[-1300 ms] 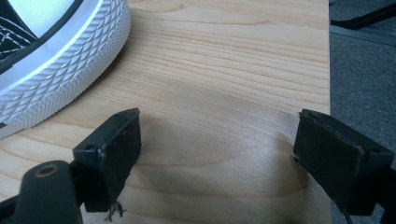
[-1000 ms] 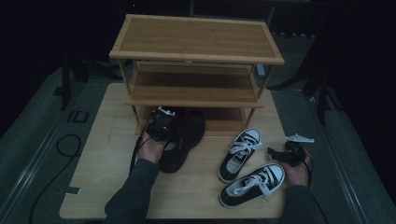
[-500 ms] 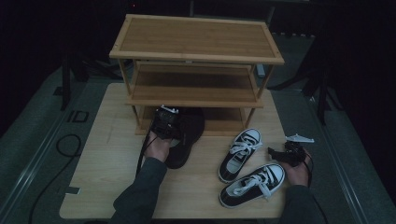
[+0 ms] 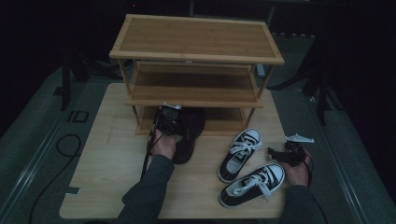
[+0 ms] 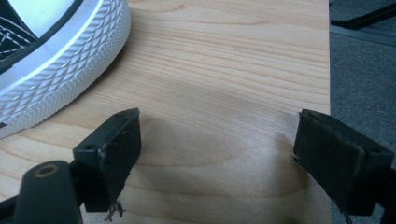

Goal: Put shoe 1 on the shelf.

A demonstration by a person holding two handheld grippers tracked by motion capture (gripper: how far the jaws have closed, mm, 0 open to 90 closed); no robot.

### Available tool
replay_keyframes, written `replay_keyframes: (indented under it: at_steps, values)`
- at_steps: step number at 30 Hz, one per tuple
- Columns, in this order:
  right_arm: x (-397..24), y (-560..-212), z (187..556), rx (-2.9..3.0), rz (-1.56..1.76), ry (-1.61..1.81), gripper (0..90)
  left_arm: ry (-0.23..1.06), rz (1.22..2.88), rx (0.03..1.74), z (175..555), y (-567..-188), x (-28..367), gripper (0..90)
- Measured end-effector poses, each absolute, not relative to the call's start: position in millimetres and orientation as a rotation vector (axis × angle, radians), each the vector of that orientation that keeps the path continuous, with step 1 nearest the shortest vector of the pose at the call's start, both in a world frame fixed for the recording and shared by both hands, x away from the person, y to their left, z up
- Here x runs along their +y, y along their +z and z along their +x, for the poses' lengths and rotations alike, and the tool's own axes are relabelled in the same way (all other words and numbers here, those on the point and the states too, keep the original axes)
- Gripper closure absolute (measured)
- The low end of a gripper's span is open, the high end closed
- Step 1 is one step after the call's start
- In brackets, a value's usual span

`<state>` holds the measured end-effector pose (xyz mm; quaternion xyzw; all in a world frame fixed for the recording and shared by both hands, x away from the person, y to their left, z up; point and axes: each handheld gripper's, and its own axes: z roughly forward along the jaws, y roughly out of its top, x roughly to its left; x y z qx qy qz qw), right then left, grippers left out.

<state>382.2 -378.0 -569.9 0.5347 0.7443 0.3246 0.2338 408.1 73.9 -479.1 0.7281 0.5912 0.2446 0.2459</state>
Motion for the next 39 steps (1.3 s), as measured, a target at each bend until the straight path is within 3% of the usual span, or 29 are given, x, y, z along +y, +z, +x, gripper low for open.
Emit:
replay_keyframes:
  at_steps: [6, 13, 17, 24, 32, 39]
  values:
    - [-378.0, -569.9, 382.3, 2.044, 1.468, 0.891, 14.9, 0.720, 1.937, 1.661, 413.2, -481.5, 68.7, 84.0]
    - [-377.9, -569.9, 382.3, 2.044, 1.468, 0.891, 14.9, 0.787, 1.954, 1.627, 412.6, -483.2, 63.4, 69.0]
    - [-377.9, -569.9, 382.3, 2.044, 1.468, 0.891, 14.9, 0.684, 1.992, 1.593, 411.8, -480.9, 69.7, 55.1]
    - [-377.8, -570.0, 382.4, 2.044, 1.468, 0.892, 14.9, 0.606, 2.022, 1.546, 406.8, -475.8, 79.4, 45.3]
    - [-377.9, -569.9, 382.4, 2.044, 1.467, 0.891, 14.9, 0.572, 2.016, 1.472, 393.1, -461.5, 90.3, 40.9]
    - [-377.9, -570.0, 382.4, 2.044, 1.466, 0.891, 14.9, 0.580, 1.999, 1.365, 377.5, -445.0, 98.8, 47.0]
